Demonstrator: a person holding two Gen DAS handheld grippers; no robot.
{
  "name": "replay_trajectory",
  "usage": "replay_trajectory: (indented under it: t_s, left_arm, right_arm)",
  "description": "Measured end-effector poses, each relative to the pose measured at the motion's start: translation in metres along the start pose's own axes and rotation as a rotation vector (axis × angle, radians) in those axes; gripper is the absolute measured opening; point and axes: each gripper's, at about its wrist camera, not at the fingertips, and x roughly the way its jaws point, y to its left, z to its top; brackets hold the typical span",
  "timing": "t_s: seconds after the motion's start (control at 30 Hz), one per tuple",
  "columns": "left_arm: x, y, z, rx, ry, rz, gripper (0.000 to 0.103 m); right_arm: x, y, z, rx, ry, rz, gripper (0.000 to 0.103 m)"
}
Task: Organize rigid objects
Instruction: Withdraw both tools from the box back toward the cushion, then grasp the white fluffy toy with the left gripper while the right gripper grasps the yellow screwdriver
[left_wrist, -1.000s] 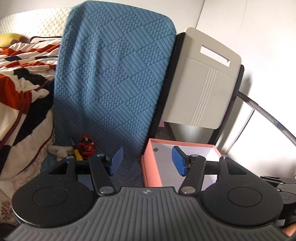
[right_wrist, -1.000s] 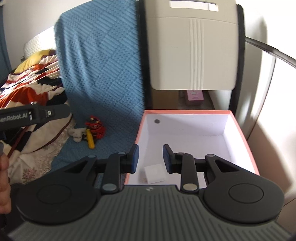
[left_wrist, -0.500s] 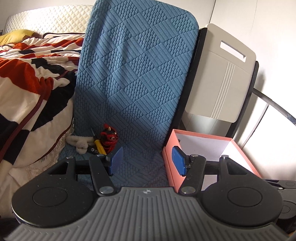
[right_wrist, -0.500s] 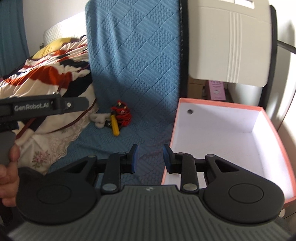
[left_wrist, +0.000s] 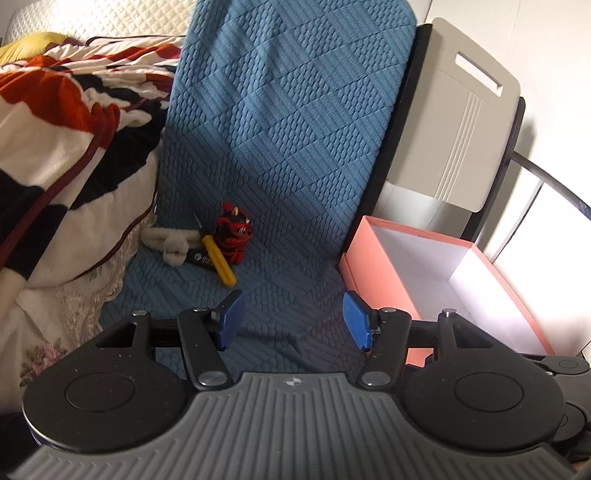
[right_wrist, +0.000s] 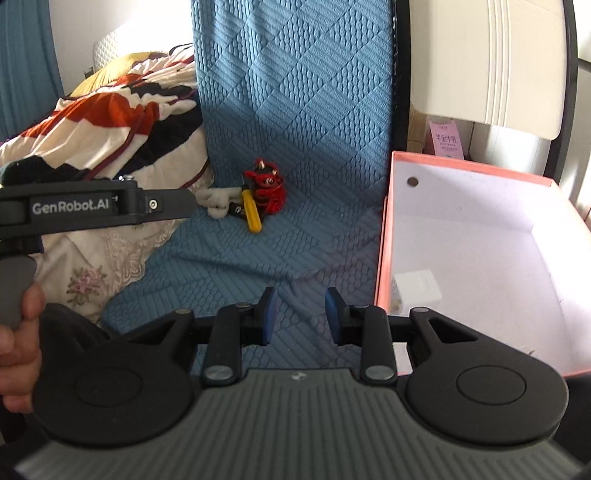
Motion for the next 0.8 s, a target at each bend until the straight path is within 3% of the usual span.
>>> replay_trajectory:
  t_s: [0.33, 0.5, 0.57, 0.8]
  left_arm:
    - [0.055, 0.045, -0.020, -0.081, 0.062, 0.001, 0.064]
    - [0.081, 0.061, -0.010, -0.165, 0.060, 0.043, 0.064]
    - [0.091, 0.067, -0.003, -0.198, 0.051, 0.018, 0.064]
    - [0.133, 0.088, 0.023, -0.170, 0.041, 0.064, 0.064]
  right_arm:
    - [0.024, 0.007, -0.002, 0.006, -0.029, -0.006, 0.032]
    - [0.047, 0.005, 0.010, 0.013, -0.030, 0.001, 0.032]
    - [0.057, 0.002, 0.018, 0.023, -0.028, 0.003, 0.032]
    - [0.102, 0.000, 0.057, 0.037, -0.020, 0.010, 0.033]
